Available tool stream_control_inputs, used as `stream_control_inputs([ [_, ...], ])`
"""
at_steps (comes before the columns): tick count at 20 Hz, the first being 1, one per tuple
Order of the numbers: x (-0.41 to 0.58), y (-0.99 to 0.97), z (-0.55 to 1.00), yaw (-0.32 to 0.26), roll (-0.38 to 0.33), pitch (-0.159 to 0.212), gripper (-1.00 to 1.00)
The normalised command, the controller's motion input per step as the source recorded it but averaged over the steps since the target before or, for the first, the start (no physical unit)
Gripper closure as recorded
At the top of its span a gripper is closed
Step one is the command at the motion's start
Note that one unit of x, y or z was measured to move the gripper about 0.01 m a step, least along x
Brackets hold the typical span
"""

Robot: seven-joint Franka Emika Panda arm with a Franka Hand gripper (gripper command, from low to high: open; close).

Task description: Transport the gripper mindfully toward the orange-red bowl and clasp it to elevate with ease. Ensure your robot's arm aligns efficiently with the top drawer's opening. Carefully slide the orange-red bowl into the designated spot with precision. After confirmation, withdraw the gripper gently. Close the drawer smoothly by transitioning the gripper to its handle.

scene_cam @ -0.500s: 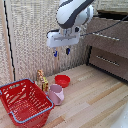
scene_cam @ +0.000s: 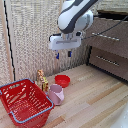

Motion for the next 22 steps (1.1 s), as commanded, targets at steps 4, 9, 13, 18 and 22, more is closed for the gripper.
stream_control_inputs([
  [4, 0.385, -0.44, -0.31, -0.058, 0.056, 0.01, -1.0],
  [9, 0.235, -0.28, -0.35, -0.094, 0.013, 0.053, -1.0],
  [13, 0.181, -0.29, -0.36, -0.095, 0.006, 0.081, -1.0],
  [18, 0.202, -0.32, -0.35, -0.058, 0.003, 0.028, -1.0],
  [22, 0.15, -0.22, -0.37, -0.014, 0.0, 0.001, -1.0],
])
